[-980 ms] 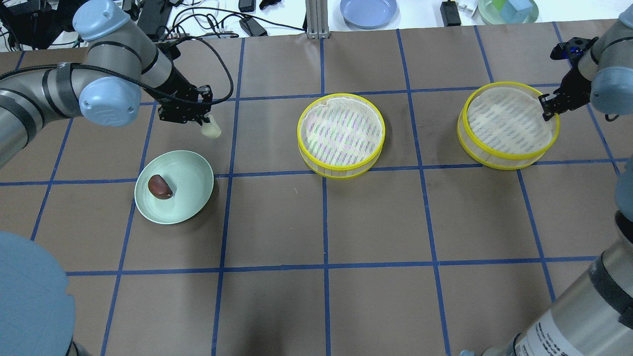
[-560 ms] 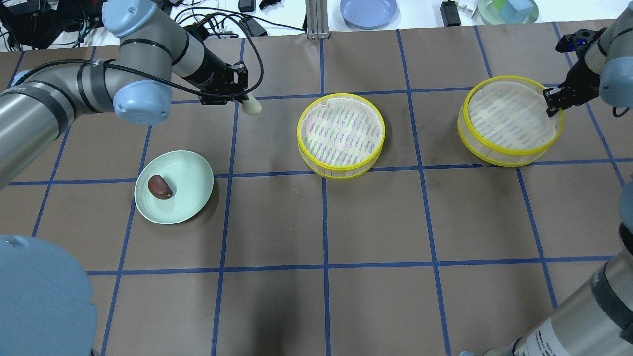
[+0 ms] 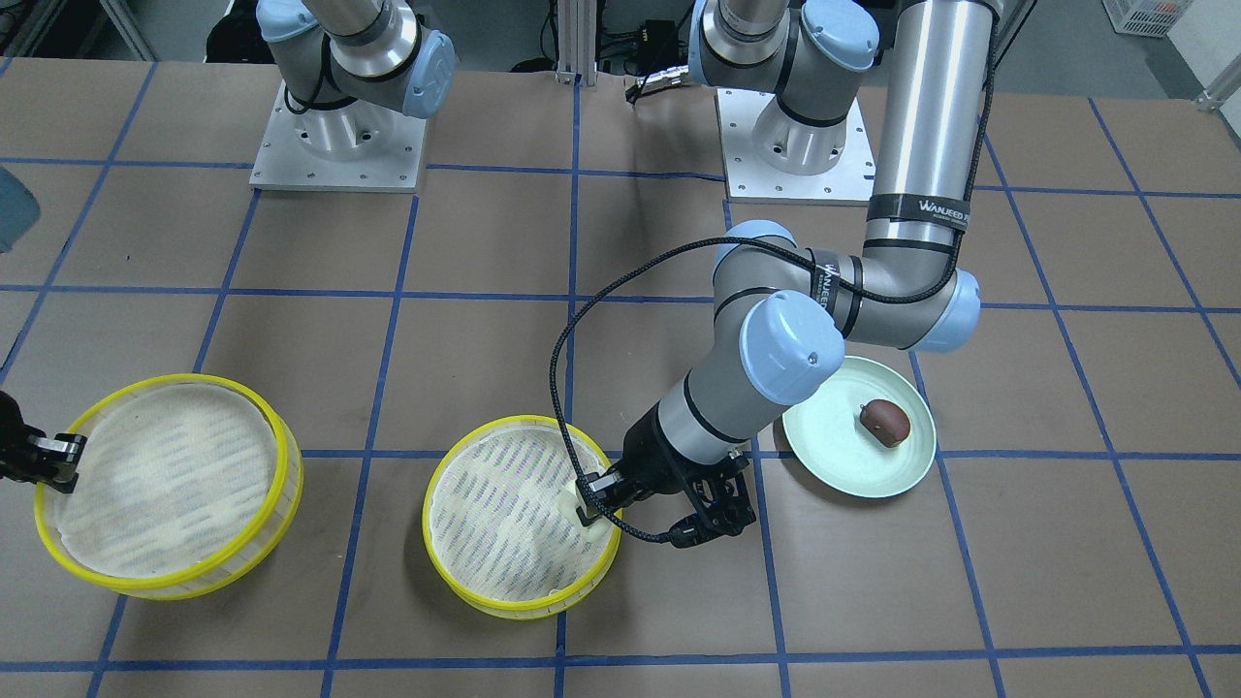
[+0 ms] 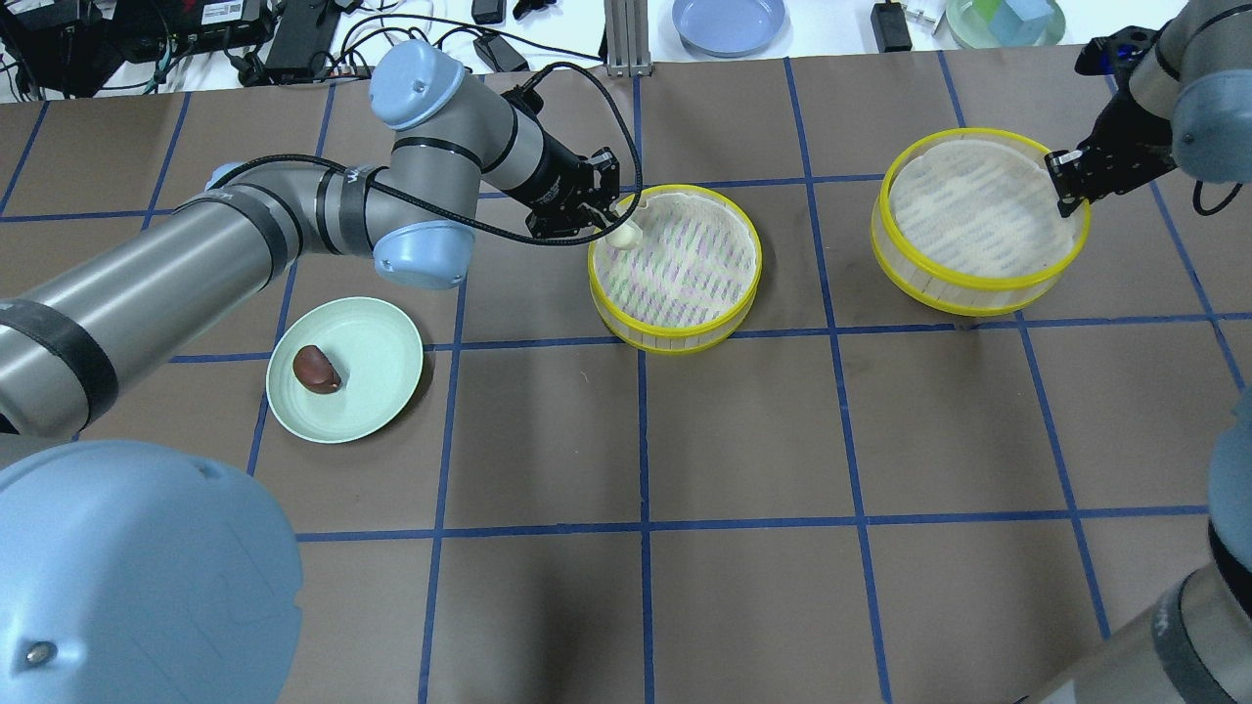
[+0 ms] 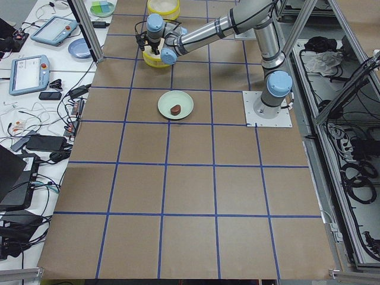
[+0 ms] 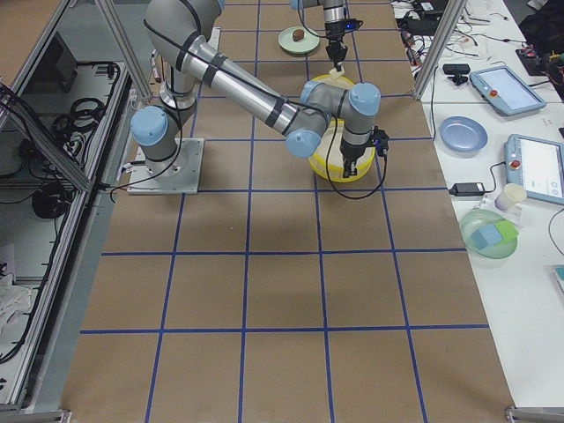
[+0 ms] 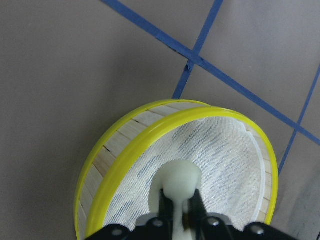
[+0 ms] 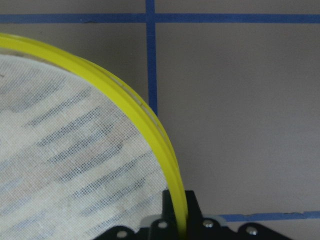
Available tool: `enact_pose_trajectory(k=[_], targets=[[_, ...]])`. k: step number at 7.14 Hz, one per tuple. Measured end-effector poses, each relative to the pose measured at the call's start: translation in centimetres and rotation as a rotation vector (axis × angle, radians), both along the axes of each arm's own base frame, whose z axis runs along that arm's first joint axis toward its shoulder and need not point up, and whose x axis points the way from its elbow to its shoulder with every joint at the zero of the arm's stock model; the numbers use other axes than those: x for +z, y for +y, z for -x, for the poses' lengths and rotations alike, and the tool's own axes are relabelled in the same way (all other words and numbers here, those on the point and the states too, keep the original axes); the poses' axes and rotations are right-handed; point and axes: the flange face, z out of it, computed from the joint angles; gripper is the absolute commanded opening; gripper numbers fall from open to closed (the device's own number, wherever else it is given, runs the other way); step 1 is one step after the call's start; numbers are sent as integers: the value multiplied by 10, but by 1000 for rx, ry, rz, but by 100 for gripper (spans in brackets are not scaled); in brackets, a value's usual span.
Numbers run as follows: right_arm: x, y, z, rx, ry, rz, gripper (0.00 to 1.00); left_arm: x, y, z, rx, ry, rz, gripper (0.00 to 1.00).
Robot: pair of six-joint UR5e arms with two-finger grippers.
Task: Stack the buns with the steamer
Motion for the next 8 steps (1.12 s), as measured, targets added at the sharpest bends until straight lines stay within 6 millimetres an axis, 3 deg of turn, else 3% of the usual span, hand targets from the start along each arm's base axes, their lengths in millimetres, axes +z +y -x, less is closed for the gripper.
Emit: enact_pose_trajectory(k=[3, 6, 7, 8], targets=[[20, 5, -38, -29, 21, -4, 0, 2, 6, 6, 5, 2, -12, 100], [24, 8, -49, -39, 29, -3, 0, 13, 5, 7, 5, 8, -2, 100], [25, 8, -57, -39, 28, -4, 0, 25, 4, -1, -5, -22, 3, 100], [25, 8, -76, -45, 25, -9, 0, 40, 1, -24, -47, -123, 12, 100]])
